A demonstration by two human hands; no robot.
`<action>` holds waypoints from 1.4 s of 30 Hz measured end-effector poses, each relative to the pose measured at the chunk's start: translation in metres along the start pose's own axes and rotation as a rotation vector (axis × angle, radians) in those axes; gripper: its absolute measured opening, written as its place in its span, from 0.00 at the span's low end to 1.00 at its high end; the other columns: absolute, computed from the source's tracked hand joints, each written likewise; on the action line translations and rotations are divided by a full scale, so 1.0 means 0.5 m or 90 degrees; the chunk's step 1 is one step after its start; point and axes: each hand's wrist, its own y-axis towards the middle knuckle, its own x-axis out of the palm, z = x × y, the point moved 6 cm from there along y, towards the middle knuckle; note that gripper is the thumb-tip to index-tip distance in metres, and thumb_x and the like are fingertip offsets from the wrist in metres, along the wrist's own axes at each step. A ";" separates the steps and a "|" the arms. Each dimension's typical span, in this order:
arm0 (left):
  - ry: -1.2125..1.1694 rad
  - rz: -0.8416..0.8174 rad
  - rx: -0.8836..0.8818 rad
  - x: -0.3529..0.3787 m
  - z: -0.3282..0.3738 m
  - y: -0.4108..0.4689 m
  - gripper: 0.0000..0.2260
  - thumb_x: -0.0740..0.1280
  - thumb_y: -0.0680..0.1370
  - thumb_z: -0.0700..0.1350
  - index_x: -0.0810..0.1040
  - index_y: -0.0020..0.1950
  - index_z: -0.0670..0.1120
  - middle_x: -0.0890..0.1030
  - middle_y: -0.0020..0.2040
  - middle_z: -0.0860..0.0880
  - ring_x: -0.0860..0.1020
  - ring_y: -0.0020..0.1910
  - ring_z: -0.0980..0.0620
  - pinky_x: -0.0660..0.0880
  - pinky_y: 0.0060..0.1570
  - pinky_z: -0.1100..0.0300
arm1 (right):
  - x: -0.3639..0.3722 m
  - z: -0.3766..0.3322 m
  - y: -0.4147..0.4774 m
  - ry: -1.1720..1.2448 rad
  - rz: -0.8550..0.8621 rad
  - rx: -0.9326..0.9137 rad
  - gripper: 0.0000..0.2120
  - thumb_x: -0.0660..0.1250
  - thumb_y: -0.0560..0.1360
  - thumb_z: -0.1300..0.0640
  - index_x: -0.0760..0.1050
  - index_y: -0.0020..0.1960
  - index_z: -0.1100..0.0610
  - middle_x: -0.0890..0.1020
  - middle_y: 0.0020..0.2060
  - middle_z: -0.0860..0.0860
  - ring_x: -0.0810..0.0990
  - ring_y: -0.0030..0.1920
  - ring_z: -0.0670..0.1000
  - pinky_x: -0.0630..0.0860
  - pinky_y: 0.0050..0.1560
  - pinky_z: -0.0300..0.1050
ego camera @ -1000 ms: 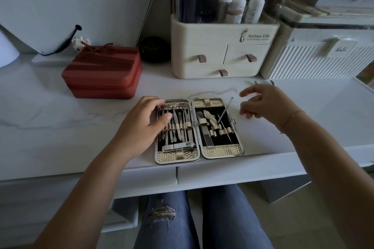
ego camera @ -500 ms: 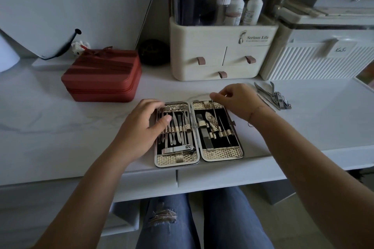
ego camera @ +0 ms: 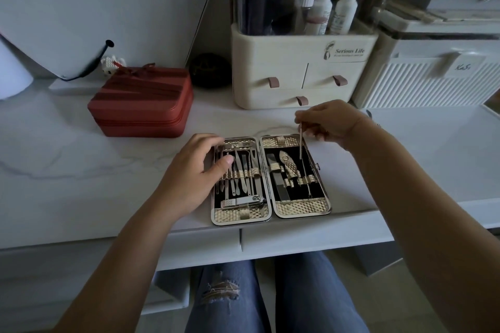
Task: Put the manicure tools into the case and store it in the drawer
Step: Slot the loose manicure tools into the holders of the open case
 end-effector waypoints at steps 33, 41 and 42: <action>-0.014 -0.006 -0.018 0.003 -0.008 -0.002 0.19 0.63 0.77 0.53 0.71 0.66 0.48 0.71 0.62 0.57 0.68 0.62 0.61 0.63 0.60 0.63 | 0.033 -0.039 -0.057 -0.026 0.062 -0.216 0.04 0.71 0.71 0.64 0.78 0.43 0.66 0.81 0.29 0.54 0.75 0.24 0.43 0.74 0.29 0.35; -0.020 -0.006 -0.021 0.003 -0.006 -0.001 0.19 0.63 0.77 0.52 0.71 0.66 0.48 0.71 0.63 0.57 0.68 0.62 0.61 0.64 0.60 0.63 | 0.071 -0.044 -0.058 -0.199 -0.010 -0.230 0.03 0.71 0.71 0.62 0.80 0.42 0.62 0.81 0.28 0.52 0.76 0.25 0.41 0.74 0.30 0.31; -0.020 -0.005 -0.020 0.002 -0.006 -0.001 0.19 0.63 0.77 0.52 0.71 0.66 0.48 0.71 0.62 0.56 0.68 0.62 0.61 0.64 0.60 0.63 | 0.073 -0.044 -0.058 -0.222 -0.019 -0.230 0.03 0.71 0.70 0.61 0.80 0.42 0.62 0.81 0.28 0.53 0.77 0.26 0.43 0.75 0.30 0.31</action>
